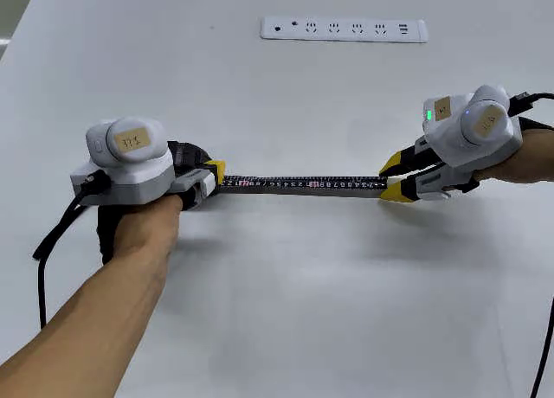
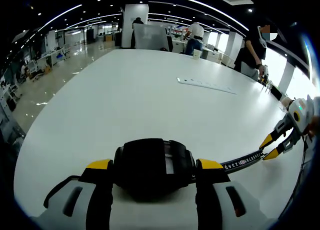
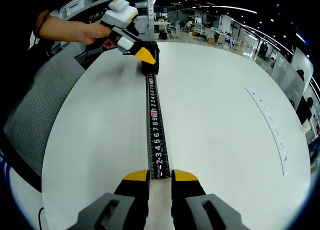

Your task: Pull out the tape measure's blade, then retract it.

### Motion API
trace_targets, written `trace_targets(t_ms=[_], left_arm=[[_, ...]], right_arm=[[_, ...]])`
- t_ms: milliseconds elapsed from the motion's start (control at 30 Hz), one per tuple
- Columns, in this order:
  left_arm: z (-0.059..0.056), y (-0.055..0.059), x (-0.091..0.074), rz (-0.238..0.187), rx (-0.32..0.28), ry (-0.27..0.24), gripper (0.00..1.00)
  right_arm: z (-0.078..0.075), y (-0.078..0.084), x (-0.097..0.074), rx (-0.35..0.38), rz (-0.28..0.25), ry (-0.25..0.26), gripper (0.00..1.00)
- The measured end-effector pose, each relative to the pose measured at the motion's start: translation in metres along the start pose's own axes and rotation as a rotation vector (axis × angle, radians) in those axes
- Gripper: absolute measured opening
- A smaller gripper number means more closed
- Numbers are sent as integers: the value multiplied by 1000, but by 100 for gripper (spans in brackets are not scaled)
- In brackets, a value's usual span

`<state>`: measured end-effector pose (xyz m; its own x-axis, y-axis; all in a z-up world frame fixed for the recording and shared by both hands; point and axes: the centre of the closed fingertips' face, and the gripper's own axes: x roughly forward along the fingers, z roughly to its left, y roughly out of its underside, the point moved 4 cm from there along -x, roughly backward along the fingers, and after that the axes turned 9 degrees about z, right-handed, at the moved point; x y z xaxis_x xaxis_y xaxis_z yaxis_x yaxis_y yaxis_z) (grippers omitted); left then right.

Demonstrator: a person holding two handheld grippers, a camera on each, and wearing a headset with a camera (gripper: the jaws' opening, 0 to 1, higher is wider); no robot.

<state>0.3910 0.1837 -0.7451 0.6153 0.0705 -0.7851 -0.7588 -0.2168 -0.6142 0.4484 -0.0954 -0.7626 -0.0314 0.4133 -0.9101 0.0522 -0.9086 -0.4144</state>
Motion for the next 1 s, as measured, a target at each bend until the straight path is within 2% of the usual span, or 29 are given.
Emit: trace_targets(t_ms=[567, 1000], left_arm=[[0, 0, 4, 14, -2, -10, 64], [-1, 1, 4, 13, 8, -15, 63]], right_arm=[[-1, 1, 5, -36, 24, -3, 11], [-1, 2, 5, -8, 13, 0, 10]])
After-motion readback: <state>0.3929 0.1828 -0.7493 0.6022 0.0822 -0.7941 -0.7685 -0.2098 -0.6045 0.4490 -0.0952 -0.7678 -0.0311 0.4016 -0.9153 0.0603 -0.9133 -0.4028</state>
